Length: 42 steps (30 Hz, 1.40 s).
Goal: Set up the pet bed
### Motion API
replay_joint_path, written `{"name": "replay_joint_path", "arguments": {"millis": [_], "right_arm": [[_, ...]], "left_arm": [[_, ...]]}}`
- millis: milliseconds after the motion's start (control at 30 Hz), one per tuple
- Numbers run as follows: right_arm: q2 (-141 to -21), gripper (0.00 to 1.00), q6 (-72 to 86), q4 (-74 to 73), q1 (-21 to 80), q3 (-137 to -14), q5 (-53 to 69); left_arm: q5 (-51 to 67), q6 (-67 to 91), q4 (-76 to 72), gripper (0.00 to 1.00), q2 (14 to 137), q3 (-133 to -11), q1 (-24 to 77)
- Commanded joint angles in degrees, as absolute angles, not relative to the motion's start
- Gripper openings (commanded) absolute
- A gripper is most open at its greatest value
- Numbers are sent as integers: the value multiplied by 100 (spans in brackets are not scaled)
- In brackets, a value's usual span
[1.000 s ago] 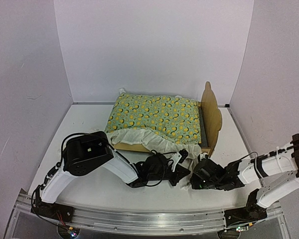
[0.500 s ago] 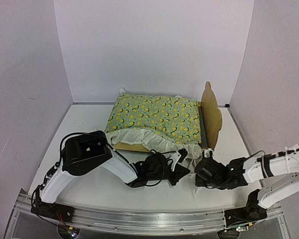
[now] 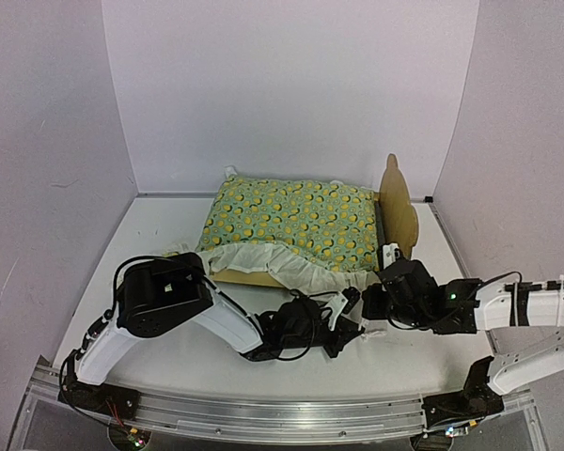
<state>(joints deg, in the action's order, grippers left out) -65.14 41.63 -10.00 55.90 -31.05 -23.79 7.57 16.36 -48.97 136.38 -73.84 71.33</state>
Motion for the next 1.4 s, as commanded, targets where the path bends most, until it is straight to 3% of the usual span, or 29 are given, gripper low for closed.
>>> {"name": "replay_joint_path", "arguments": {"millis": [0, 433, 767, 900, 933, 1000, 1133, 1200, 1367], "right_arm": [[-6780, 0, 4196, -200, 5564, -3328, -2828], [-6576, 0, 2444, 1020, 5315, -2906, -1844], [-7006, 0, 2463, 1633, 5224, -2413, -1799], [-7153, 0, 2454, 1239, 5229, -2540, -1678], [-7158, 1, 2557, 987, 5228, -2616, -1792], [-7278, 14, 2707, 167, 5213, -3008, -1798], [-7423, 25, 3161, -1913, 5212, -3900, -1435], [-7129, 38, 3313, -2201, 5212, -3946, -1181], [-6621, 45, 3580, -3180, 5212, -4161, -1225]], "left_arm": [[418, 1690, -5005, 0, 13202, -7303, 7132], [1804, 1300, -5319, 0, 13152, -7149, 7063], [1860, 1510, -5623, 0, 12982, -6954, 7060], [1893, 1555, -5649, 0, 12975, -6974, 7066], [1905, 1562, -5647, 0, 12962, -6966, 7065], [1928, 1579, -5653, 0, 12949, -6955, 7066], [1933, 1604, -5674, 0, 12908, -6929, 7059], [1925, 1631, -5684, 0, 12880, -6915, 7058], [1964, 1726, -5720, 0, 12805, -6866, 7047]]}}
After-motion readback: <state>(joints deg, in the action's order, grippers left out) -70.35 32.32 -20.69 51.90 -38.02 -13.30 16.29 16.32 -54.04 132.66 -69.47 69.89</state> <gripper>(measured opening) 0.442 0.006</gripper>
